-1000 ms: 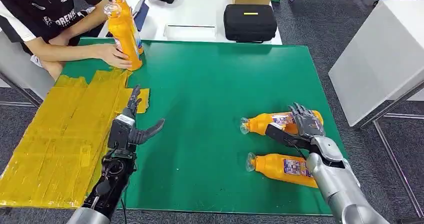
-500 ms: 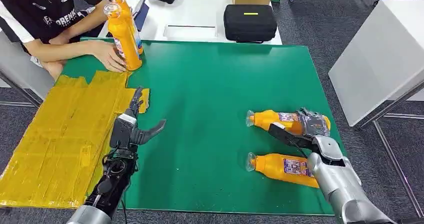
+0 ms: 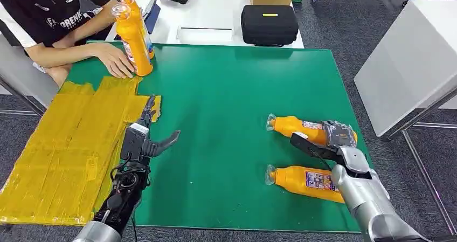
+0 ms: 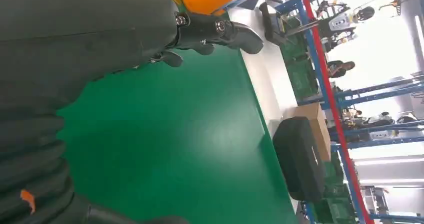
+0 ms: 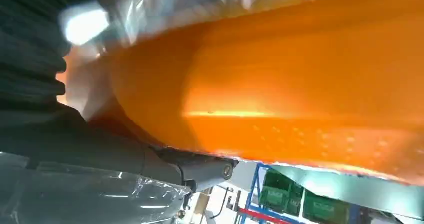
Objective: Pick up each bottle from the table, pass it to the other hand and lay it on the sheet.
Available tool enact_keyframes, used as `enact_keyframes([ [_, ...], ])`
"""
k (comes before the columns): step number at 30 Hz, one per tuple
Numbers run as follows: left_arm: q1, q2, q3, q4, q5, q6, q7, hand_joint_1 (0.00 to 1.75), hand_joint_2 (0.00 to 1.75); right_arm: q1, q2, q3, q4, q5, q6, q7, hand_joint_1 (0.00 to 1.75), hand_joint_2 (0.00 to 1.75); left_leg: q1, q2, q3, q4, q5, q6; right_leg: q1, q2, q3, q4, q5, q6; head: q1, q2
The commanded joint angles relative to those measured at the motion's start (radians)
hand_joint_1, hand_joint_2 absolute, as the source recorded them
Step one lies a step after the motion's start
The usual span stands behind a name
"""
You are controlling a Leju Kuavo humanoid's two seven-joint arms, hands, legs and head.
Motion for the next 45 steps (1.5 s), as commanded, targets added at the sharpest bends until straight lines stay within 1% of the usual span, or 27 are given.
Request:
enact_keyframes([
  [1,-0.047,-0.003,0.036,0.075,-0.008,-0.013,0.005,0.00,1.75,-0.008,0.044,0.010,0.067,0.012,-0.027,0.005,1.75,1.75,0.001,0.000,0.004,0.000,-0.001,0.000,0.001,0.000,0.004,-0.001,-0.001,-0.004,0.000,0.000],
  [2,-0.046,-0.004,0.039,0.075,-0.011,-0.013,0.005,0.00,1.75,-0.008,0.050,0.006,0.062,0.013,-0.038,0.003,1.75,1.75,0.001,0.000,0.007,0.000,-0.003,0.000,0.002,0.000,0.007,-0.001,-0.003,-0.006,0.000,0.000],
  [4,-0.039,-0.005,0.053,0.066,-0.021,-0.014,0.005,0.00,1.75,-0.002,0.085,-0.034,0.033,0.000,-0.085,-0.024,1.75,1.75,0.001,0.001,0.005,0.000,-0.002,0.000,0.001,0.001,0.005,-0.001,-0.002,-0.004,0.000,0.000],
  [6,-0.028,-0.004,0.057,0.044,-0.026,-0.012,0.005,0.00,1.75,0.009,0.134,-0.085,-0.017,-0.054,-0.131,-0.078,1.75,1.75,0.001,0.002,0.012,0.000,-0.006,0.000,0.002,0.003,0.011,0.000,-0.004,-0.008,0.000,0.000],
  [8,-0.018,-0.006,0.056,0.017,-0.033,-0.010,0.005,0.00,1.75,0.016,0.180,-0.120,-0.070,-0.117,-0.173,-0.133,1.75,1.75,0.001,0.003,0.006,0.000,-0.003,0.000,0.002,0.003,0.004,-0.001,-0.001,-0.005,0.000,0.000],
  [9,-0.018,-0.007,0.057,0.012,-0.035,-0.012,0.005,0.00,1.75,0.019,0.194,-0.128,-0.088,-0.136,-0.184,-0.147,1.75,1.75,0.001,0.004,0.009,0.000,-0.005,0.000,0.002,0.005,0.007,0.001,-0.003,-0.007,0.000,0.000],
  [10,-0.017,-0.009,0.057,0.002,-0.036,-0.015,0.005,0.00,1.75,0.021,0.215,-0.141,-0.111,-0.166,-0.205,-0.170,1.75,1.75,0.001,0.005,0.006,0.000,-0.003,0.000,0.002,0.005,0.004,0.000,-0.001,-0.005,0.000,0.000],
  [14,-0.014,-0.013,0.059,-0.022,-0.038,-0.026,0.005,0.00,1.75,0.029,0.238,-0.141,-0.143,-0.197,-0.214,-0.181,1.75,1.75,0.001,0.004,0.007,0.001,-0.004,0.000,0.002,0.004,0.004,0.001,-0.003,-0.006,0.000,0.000],
  [15,-0.012,-0.013,0.059,-0.024,-0.039,-0.028,0.006,0.00,1.75,0.031,0.233,-0.140,-0.144,-0.199,-0.212,-0.181,1.75,1.75,0.001,0.002,0.003,0.000,-0.001,0.000,0.001,0.001,0.002,0.001,-0.001,-0.004,-0.001,0.000],
  [16,-0.012,-0.012,0.059,-0.024,-0.040,-0.028,0.006,0.00,1.75,0.031,0.231,-0.140,-0.144,-0.201,-0.212,-0.182,1.75,1.75,0.001,0.003,0.008,0.001,-0.004,0.000,0.002,0.002,0.006,0.001,-0.004,-0.006,0.000,0.000],
  [18,-0.013,-0.013,0.057,-0.030,-0.041,-0.034,0.007,0.00,1.75,0.034,0.249,-0.152,-0.159,-0.248,-0.238,-0.225,1.75,1.75,0.001,0.001,0.007,0.001,-0.004,0.001,0.001,0.001,0.006,0.001,-0.004,-0.006,0.000,0.000],
  [19,-0.013,-0.014,0.060,-0.036,-0.033,-0.040,0.016,0.00,1.75,0.035,0.261,-0.156,-0.170,-0.266,-0.251,-0.242,1.75,1.75,0.000,0.001,0.014,0.003,-0.008,0.001,0.002,0.001,0.013,0.003,-0.008,-0.010,0.000,0.000],
  [20,-0.015,-0.016,0.064,-0.040,-0.018,-0.054,0.033,0.00,1.75,0.034,0.272,-0.158,-0.179,-0.281,-0.266,-0.259,1.75,1.75,0.000,0.002,0.006,0.001,-0.004,0.001,0.001,0.002,0.006,0.001,-0.003,-0.006,0.000,0.000],
  [21,-0.016,-0.018,0.070,-0.047,0.003,-0.071,0.053,0.00,1.75,0.032,0.285,-0.163,-0.189,-0.302,-0.289,-0.281,1.75,1.75,0.000,0.003,0.006,0.001,-0.004,0.000,0.001,0.003,0.005,0.002,-0.003,-0.006,0.000,0.000],
  [22,-0.019,-0.022,0.083,-0.046,0.038,-0.099,0.078,0.00,1.75,0.031,0.298,-0.176,-0.200,-0.342,-0.291,-0.311,1.75,1.75,0.000,0.003,0.009,0.002,-0.006,0.000,0.001,0.003,0.008,0.002,-0.005,-0.008,0.000,0.000],
  [23,-0.023,-0.018,0.082,-0.050,0.058,-0.115,0.094,0.00,1.75,0.026,0.308,-0.182,-0.200,-0.380,-0.287,-0.335,1.75,1.75,0.000,0.002,0.003,0.001,-0.002,0.000,0.001,0.002,0.003,0.001,-0.002,-0.005,0.000,0.000],
  [24,-0.028,-0.014,0.078,-0.053,0.084,-0.140,0.105,0.00,1.75,0.027,0.318,-0.187,-0.205,-0.430,-0.290,-0.380,1.75,1.75,0.000,0.003,0.004,0.001,-0.003,0.000,0.001,0.002,0.003,0.002,-0.002,-0.006,0.000,0.000],
  [26,-0.034,-0.007,0.066,-0.064,0.162,-0.240,0.127,0.00,1.75,0.034,0.341,-0.182,-0.209,-0.535,-0.231,-0.462,1.75,1.75,0.000,0.003,0.008,0.002,-0.005,-0.001,0.001,0.003,0.007,0.003,-0.005,-0.008,0.000,0.000],
  [28,-0.032,-0.008,0.050,-0.080,0.222,-0.314,0.154,0.00,1.75,0.042,0.354,-0.157,-0.206,-0.594,-0.184,-0.502,1.75,1.75,0.001,0.003,0.005,0.001,-0.003,0.000,0.002,0.002,0.003,0.002,-0.003,-0.006,0.000,0.000],
  [32,-0.021,-0.017,0.017,-0.128,0.264,-0.352,0.186,0.00,1.75,0.047,0.374,-0.107,-0.198,-0.633,-0.171,-0.519,1.75,1.75,0.001,0.002,0.007,0.002,-0.005,0.000,0.002,0.001,0.006,0.002,-0.004,-0.007,0.000,0.000],
  [33,-0.022,-0.020,0.003,-0.145,0.279,-0.369,0.200,0.00,1.75,0.049,0.379,-0.084,-0.195,-0.644,-0.163,-0.519,1.75,1.75,0.001,0.002,0.004,0.000,-0.002,0.000,0.002,0.001,0.003,0.001,-0.002,-0.005,0.000,0.000],
  [34,-0.027,-0.025,-0.008,-0.151,0.288,-0.376,0.211,0.00,1.75,0.051,0.390,-0.070,-0.194,-0.649,-0.162,-0.519,1.75,1.75,0.001,0.002,0.007,0.002,-0.005,0.000,0.002,0.001,0.006,0.002,-0.005,-0.006,0.000,0.000],
  [35,-0.029,-0.027,-0.016,-0.157,0.289,-0.376,0.213,0.00,1.75,0.053,0.396,-0.059,-0.195,-0.653,-0.159,-0.520,1.75,1.75,0.001,0.002,0.004,0.001,-0.003,0.000,0.002,0.001,0.003,0.001,-0.003,-0.005,0.000,0.000],
  [36,-0.034,-0.032,-0.021,-0.159,0.293,-0.377,0.220,0.00,1.75,0.057,0.411,-0.048,-0.194,-0.653,-0.161,-0.519,1.75,1.75,0.001,0.002,0.007,0.002,-0.005,0.000,0.002,0.002,0.006,0.002,-0.005,-0.006,0.000,0.000],
  [37,-0.039,-0.030,-0.029,-0.162,0.302,-0.378,0.229,0.00,1.75,0.057,0.420,-0.025,-0.189,-0.654,-0.149,-0.514,1.75,1.75,0.001,0.002,0.003,0.001,-0.002,0.000,0.001,0.001,0.002,0.001,-0.002,-0.005,0.000,0.000],
  [40,-0.039,-0.030,-0.029,-0.162,0.302,-0.378,0.229,0.00,1.75,0.057,0.420,-0.025,-0.189,-0.654,-0.149,-0.514,1.75,1.75,0.001,0.002,0.007,0.001,-0.004,0.000,0.002,0.002,0.006,0.002,-0.004,-0.007,0.000,0.000],
  [45,-0.035,-0.022,-0.050,-0.163,0.317,-0.378,0.226,0.00,1.75,0.043,0.439,0.016,-0.153,-0.660,-0.136,-0.506,1.75,1.75,0.001,0.001,0.005,0.001,-0.003,0.000,0.002,0.001,0.004,0.001,-0.003,-0.006,0.000,0.000],
])
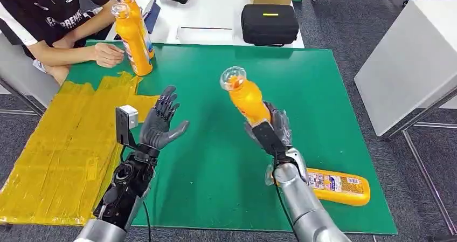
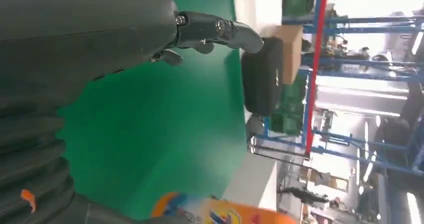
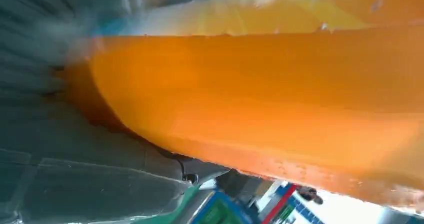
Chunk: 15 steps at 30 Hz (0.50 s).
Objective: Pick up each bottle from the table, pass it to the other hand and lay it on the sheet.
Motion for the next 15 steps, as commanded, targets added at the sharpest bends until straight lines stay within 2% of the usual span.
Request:
enact_keyframes([
  [1,-0.033,0.023,-0.047,0.001,0.018,0.000,0.006,0.00,1.75,-0.042,0.045,0.087,0.054,-0.007,0.018,0.014,1.75,1.75,0.000,0.002,0.005,0.000,-0.003,0.000,0.001,0.002,0.005,0.000,-0.002,-0.004,0.000,0.000],
  [5,-0.027,0.023,-0.068,-0.017,0.020,0.005,0.004,0.00,1.75,-0.071,0.064,0.116,0.109,-0.004,0.011,0.015,1.75,1.75,0.000,0.002,0.009,0.001,-0.005,0.000,0.001,0.003,0.007,0.001,-0.004,-0.007,0.000,0.000],
  [7,-0.026,0.022,-0.068,-0.017,0.020,0.005,0.004,0.00,1.75,-0.072,0.068,0.118,0.109,-0.003,0.011,0.015,1.75,1.75,0.000,0.002,0.005,0.000,-0.003,0.000,0.001,0.002,0.004,0.000,-0.002,-0.004,0.000,0.000],
  [8,-0.026,0.022,-0.068,-0.017,0.020,0.005,0.004,0.00,1.75,-0.072,0.068,0.118,0.109,-0.003,0.011,0.015,1.75,1.75,0.000,0.002,0.009,0.001,-0.005,0.000,0.001,0.003,0.008,0.001,-0.004,-0.006,0.000,0.000],
  [10,-0.026,0.022,-0.068,-0.017,0.020,0.005,0.004,0.00,1.75,-0.072,0.068,0.118,0.109,-0.003,0.011,0.015,1.75,1.75,0.000,0.002,0.005,0.000,-0.002,0.000,0.001,0.002,0.004,0.000,-0.001,-0.004,-0.001,0.000],
  [11,-0.026,0.023,-0.069,-0.017,0.020,0.005,0.004,0.00,1.75,-0.071,0.066,0.118,0.111,-0.003,0.012,0.015,1.75,1.75,0.000,0.001,0.009,0.001,-0.005,0.000,0.001,0.002,0.008,0.001,-0.004,-0.006,0.000,0.000],
  [15,-0.026,0.023,-0.069,-0.017,0.020,0.005,0.004,0.00,1.75,-0.071,0.066,0.118,0.111,-0.003,0.012,0.015,1.75,1.75,0.000,0.002,0.006,0.000,-0.003,0.000,0.001,0.002,0.006,0.000,-0.002,-0.005,0.000,0.000],
])
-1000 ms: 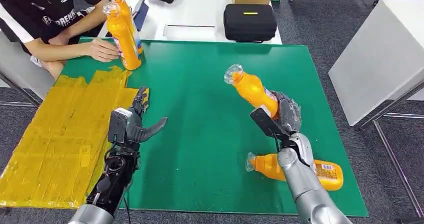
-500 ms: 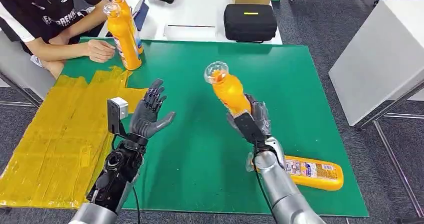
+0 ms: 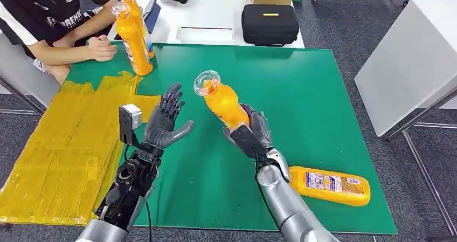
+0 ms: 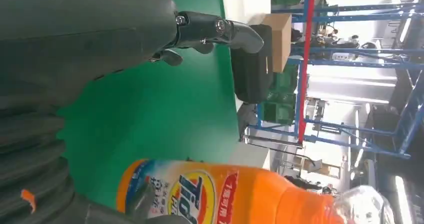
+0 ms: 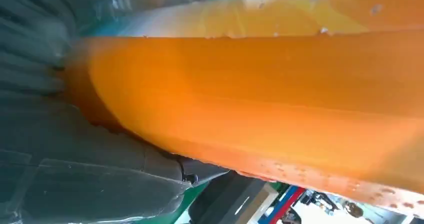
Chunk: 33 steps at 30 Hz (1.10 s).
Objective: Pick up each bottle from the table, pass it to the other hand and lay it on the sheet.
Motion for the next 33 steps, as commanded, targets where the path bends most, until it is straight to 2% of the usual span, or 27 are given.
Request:
enact_keyframes([
  [1,-0.027,0.023,-0.021,0.013,0.001,0.002,0.004,0.00,1.75,-0.059,0.005,0.027,0.078,-0.003,0.001,0.004,1.75,1.75,0.000,0.001,0.004,0.000,-0.002,0.000,0.000,0.001,0.004,0.000,-0.001,-0.004,0.000,0.000],
  [2,-0.027,0.023,-0.021,0.013,0.001,0.002,0.004,0.00,1.75,-0.059,0.005,0.027,0.078,-0.003,0.001,0.004,1.75,1.75,0.000,0.001,0.009,0.001,-0.004,0.000,0.001,0.001,0.008,0.001,-0.004,-0.006,0.000,0.000],
  [4,-0.028,0.023,-0.023,0.013,0.002,0.002,0.004,0.00,1.75,-0.063,0.003,0.031,0.084,-0.004,0.001,0.003,1.75,1.75,0.000,0.001,0.005,0.000,-0.002,0.000,0.001,0.001,0.005,0.000,-0.002,-0.004,0.000,0.000],
  [5,-0.028,0.024,-0.028,0.016,0.003,0.003,0.005,0.00,1.75,-0.068,0.005,0.040,0.094,-0.003,0.008,0.002,1.75,1.75,0.000,0.001,0.009,0.001,-0.004,0.001,0.001,0.001,0.008,0.001,-0.004,-0.006,0.000,0.000],
  [7,-0.028,0.025,-0.040,0.024,0.007,0.001,0.003,0.00,1.75,-0.080,0.012,0.053,0.114,-0.003,0.008,0.002,1.75,1.75,0.000,0.001,0.004,0.000,-0.002,0.000,0.001,0.001,0.003,0.000,-0.001,-0.003,0.000,0.000],
  [9,-0.026,0.022,-0.053,0.026,0.006,0.001,-0.001,0.00,1.75,-0.093,0.019,0.058,0.129,-0.007,0.008,0.003,1.75,1.75,0.000,0.002,0.010,0.002,-0.006,0.001,0.001,0.002,0.009,0.002,-0.005,-0.007,0.000,0.000],
  [10,-0.026,0.019,-0.058,0.025,0.006,0.002,-0.001,0.00,1.75,-0.101,0.020,0.059,0.140,-0.010,0.010,0.005,1.75,1.75,0.000,0.002,0.006,0.000,-0.003,0.000,0.000,0.002,0.005,0.000,-0.002,-0.004,0.000,0.000],
  [11,-0.025,0.018,-0.066,0.023,0.006,0.003,-0.004,0.00,1.75,-0.111,0.022,0.060,0.153,-0.015,0.009,0.005,1.75,1.75,0.000,0.002,0.010,0.001,-0.005,0.001,0.001,0.002,0.008,0.001,-0.004,-0.006,0.000,0.000],
  [14,-0.019,0.015,-0.084,0.009,0.009,0.009,-0.006,0.00,1.75,-0.145,0.028,0.061,0.198,-0.026,0.006,0.010,1.75,1.75,0.000,0.001,0.005,0.000,-0.002,0.000,0.001,0.001,0.004,0.000,-0.002,-0.004,0.000,0.000],
  [16,-0.012,0.019,-0.093,-0.002,0.014,0.012,-0.008,0.00,1.75,-0.163,0.028,0.058,0.228,-0.039,0.003,0.006,1.75,1.75,0.000,0.002,0.011,0.002,-0.006,0.001,0.001,0.002,0.010,0.002,-0.005,-0.007,0.000,0.000],
  [17,-0.008,0.021,-0.101,-0.007,0.019,0.017,-0.010,0.00,1.75,-0.177,0.028,0.055,0.248,-0.050,-0.001,0.002,1.75,1.75,0.000,0.002,0.007,0.001,-0.004,0.001,0.001,0.002,0.006,0.001,-0.003,-0.005,0.000,0.000],
  [18,-0.006,0.021,-0.105,-0.009,0.022,0.017,-0.011,0.00,1.75,-0.187,0.027,0.053,0.260,-0.057,0.000,0.007,1.75,1.75,0.000,0.002,0.011,0.001,-0.006,0.001,0.001,0.002,0.010,0.001,-0.005,-0.007,0.000,0.000],
  [19,-0.006,0.019,-0.107,-0.009,0.023,0.017,-0.011,0.00,1.75,-0.189,0.026,0.053,0.261,-0.057,0.002,0.008,1.75,1.75,0.000,0.001,0.006,0.001,-0.003,0.001,0.001,0.001,0.005,0.001,-0.002,-0.005,0.000,0.000],
  [23,-0.016,0.015,-0.118,0.001,0.032,0.008,-0.011,0.00,1.75,-0.214,0.033,0.064,0.290,-0.052,-0.001,0.031,1.75,1.75,0.000,0.001,0.010,0.002,-0.005,0.001,0.001,0.001,0.009,0.002,-0.005,-0.007,0.000,0.000],
  [24,-0.018,0.013,-0.120,0.003,0.032,0.009,-0.011,0.00,1.75,-0.216,0.035,0.066,0.292,-0.051,-0.002,0.032,1.75,1.75,0.000,0.001,0.005,0.000,-0.002,0.000,0.001,0.001,0.005,0.000,-0.002,-0.004,0.000,0.000],
  [26,-0.025,0.008,-0.130,0.008,0.032,0.006,-0.010,0.00,1.75,-0.227,0.043,0.072,0.302,-0.049,0.001,0.041,1.75,1.75,0.000,0.001,0.011,0.002,-0.006,0.001,0.001,0.002,0.010,0.002,-0.005,-0.007,0.000,0.000],
  [28,-0.031,0.003,-0.137,0.013,0.031,0.008,-0.010,0.00,1.75,-0.237,0.050,0.082,0.312,-0.040,-0.005,0.052,1.75,1.75,0.000,0.000,0.004,0.000,-0.002,0.000,0.000,0.000,0.003,0.000,-0.001,-0.003,0.000,0.000],
  [30,-0.033,0.000,-0.141,0.016,0.033,0.010,-0.009,0.00,1.75,-0.242,0.056,0.096,0.324,-0.028,-0.008,0.060,1.75,1.75,0.000,0.001,0.009,0.002,-0.005,0.001,0.001,0.001,0.008,0.002,-0.005,-0.007,0.000,0.000],
  [33,-0.032,-0.001,-0.146,0.012,0.038,0.009,-0.008,0.00,1.75,-0.245,0.069,0.128,0.343,0.006,-0.025,0.090,1.75,1.75,0.000,0.001,0.005,0.000,-0.002,0.000,0.001,0.001,0.004,0.000,-0.002,-0.004,0.000,0.000],
])
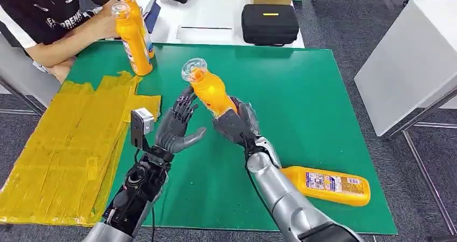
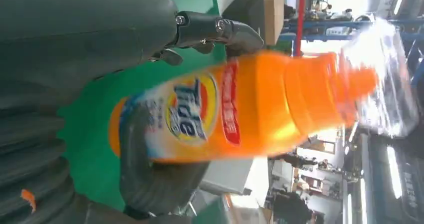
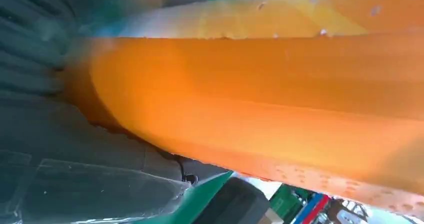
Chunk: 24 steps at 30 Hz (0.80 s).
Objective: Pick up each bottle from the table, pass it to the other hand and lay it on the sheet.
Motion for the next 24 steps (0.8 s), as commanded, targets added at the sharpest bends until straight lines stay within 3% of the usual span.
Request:
enact_keyframes([
  [1,-0.044,0.009,-0.038,0.034,0.008,0.000,0.006,0.00,1.75,-0.082,0.028,0.077,0.132,0.046,-0.024,0.046,1.75,1.75,0.000,0.001,0.008,0.001,-0.004,0.001,0.001,0.001,0.007,0.001,-0.003,-0.005,0.000,0.000],
  [7,-0.052,0.008,-0.039,0.037,0.023,0.002,0.012,0.00,1.75,-0.058,0.079,0.188,0.132,0.130,-0.019,0.034,1.75,1.75,0.000,0.001,0.008,0.001,-0.005,0.000,0.001,0.001,0.007,0.001,-0.004,-0.006,0.000,0.000],
  [15,-0.044,0.018,-0.035,0.035,0.039,0.004,0.006,0.00,1.75,-0.025,0.079,0.374,0.073,0.099,0.000,0.045,1.75,1.75,0.001,0.001,0.010,0.002,-0.006,0.000,0.001,0.002,0.009,0.001,-0.005,-0.007,0.000,0.000],
  [20,-0.043,0.019,-0.035,0.042,0.041,0.003,0.006,0.00,1.75,-0.018,0.079,0.402,0.062,0.091,-0.001,0.043,1.75,1.75,0.001,-0.001,0.004,0.000,-0.002,0.000,0.001,-0.001,0.004,0.000,-0.002,-0.004,0.000,0.000],
  [24,-0.048,0.023,-0.035,0.061,0.044,0.006,-0.004,0.00,1.75,-0.002,0.079,0.462,0.034,0.075,-0.002,0.009,1.75,1.75,0.001,0.000,0.009,0.002,-0.005,0.000,0.002,0.000,0.009,0.001,-0.005,-0.007,0.000,0.000],
])
